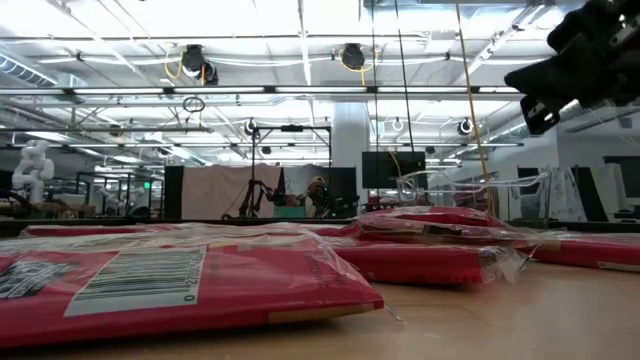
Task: Sort popcorn bags into baskets
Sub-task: Put the red popcorn bag into the transparent bin
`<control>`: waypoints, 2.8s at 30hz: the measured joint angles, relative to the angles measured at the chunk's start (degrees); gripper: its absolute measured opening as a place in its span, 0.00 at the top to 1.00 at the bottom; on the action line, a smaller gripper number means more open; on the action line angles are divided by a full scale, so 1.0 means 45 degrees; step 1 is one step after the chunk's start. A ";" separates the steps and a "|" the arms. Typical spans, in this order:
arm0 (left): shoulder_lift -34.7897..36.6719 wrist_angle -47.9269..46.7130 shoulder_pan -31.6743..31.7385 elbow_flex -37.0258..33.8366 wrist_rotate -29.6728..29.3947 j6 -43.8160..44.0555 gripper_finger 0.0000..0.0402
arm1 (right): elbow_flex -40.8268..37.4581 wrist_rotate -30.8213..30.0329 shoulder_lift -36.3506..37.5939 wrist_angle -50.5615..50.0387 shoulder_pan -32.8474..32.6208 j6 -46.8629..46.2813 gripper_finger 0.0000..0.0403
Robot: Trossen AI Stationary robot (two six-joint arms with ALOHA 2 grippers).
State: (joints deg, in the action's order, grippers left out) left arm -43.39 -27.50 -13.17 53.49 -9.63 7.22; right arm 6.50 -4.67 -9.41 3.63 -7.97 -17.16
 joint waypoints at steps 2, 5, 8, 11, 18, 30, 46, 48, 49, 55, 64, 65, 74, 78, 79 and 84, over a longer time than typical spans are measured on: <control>-0.0416 -0.0089 -0.0292 -0.0010 0.0001 -0.0006 0.90 | 0.0512 0.0019 -0.0680 -0.0106 -0.0022 -0.0041 1.00; -0.0820 0.0076 -0.0664 -0.0010 -0.0422 0.0067 0.90 | 0.1917 0.0021 -0.1730 -0.0424 -0.0205 -0.0004 1.00; -0.1092 0.0052 -0.0895 -0.0010 -0.0823 0.0151 0.90 | 0.3944 -0.0008 -0.2816 -0.1719 -0.0400 0.0421 1.00; -0.1262 0.0052 -0.0951 -0.0010 -0.0884 0.0240 0.90 | 0.6454 -0.0328 -0.3988 -0.3752 -0.0437 0.0648 1.00; -0.1625 0.0062 -0.0951 -0.0010 -0.0889 0.0758 0.90 | 1.1978 -0.1399 -0.7008 -0.8208 -0.0436 0.0869 1.00; -0.3334 -0.0299 -0.0865 -0.0010 -0.0868 0.1203 0.90 | 1.2822 -0.1962 -1.0531 -0.8606 -0.0583 0.0344 1.00; -0.6590 -0.2108 -0.2126 -0.0014 -0.0871 0.3280 0.58 | 0.8577 -0.2113 -1.2392 -0.2509 -0.3122 -0.1033 1.00; -0.6892 -0.2105 -0.2408 -0.0014 -0.0874 0.3418 0.53 | 0.8463 -0.2435 -1.2612 -0.2543 -0.3295 -0.1235 1.00; -0.7024 -0.2115 -0.2557 -0.0014 -0.0874 0.3453 0.50 | 0.8439 -0.2614 -1.2720 -0.2554 -0.3383 -0.1302 1.00; -0.7902 -0.2825 -0.3407 -0.0014 -0.1550 0.3977 0.40 | 0.8340 -0.3247 -1.3501 -0.2565 -0.3828 -0.1270 1.00; -0.9584 -0.5824 -0.4448 -0.0025 -0.2228 0.5435 0.46 | 0.8340 -0.3969 -1.4572 -0.1790 -0.4148 -0.0651 1.00; -0.9774 -0.6011 -0.4499 -0.0024 -0.2239 0.5605 0.48 | 0.8340 -0.3970 -1.4632 -0.1684 -0.4174 -0.0452 1.00; -1.1677 -0.7291 -0.4584 -0.0024 -0.2642 0.6190 0.47 | 0.8340 -0.3965 -1.4760 -0.0955 -0.4177 0.0599 1.00; -1.2427 -0.7299 -0.4584 -0.0143 -0.3409 0.6235 0.39 | 0.8340 -0.3963 -1.4761 -0.0862 -0.4176 0.0634 1.00; -1.2580 -0.7283 -0.4584 -0.0180 -0.3542 0.6209 0.38 | 0.8340 -0.3963 -1.4761 -0.0829 -0.4172 0.0634 1.00; -1.3176 -0.7234 -0.4366 -0.0172 -0.4058 0.6054 0.38 | 0.8340 -0.3963 -1.4761 -0.0833 -0.4177 0.0693 1.00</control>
State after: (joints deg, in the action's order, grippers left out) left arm -102.68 -60.05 -32.82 52.72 -27.89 34.47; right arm 44.03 -22.50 -75.83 -0.12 -26.76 -14.04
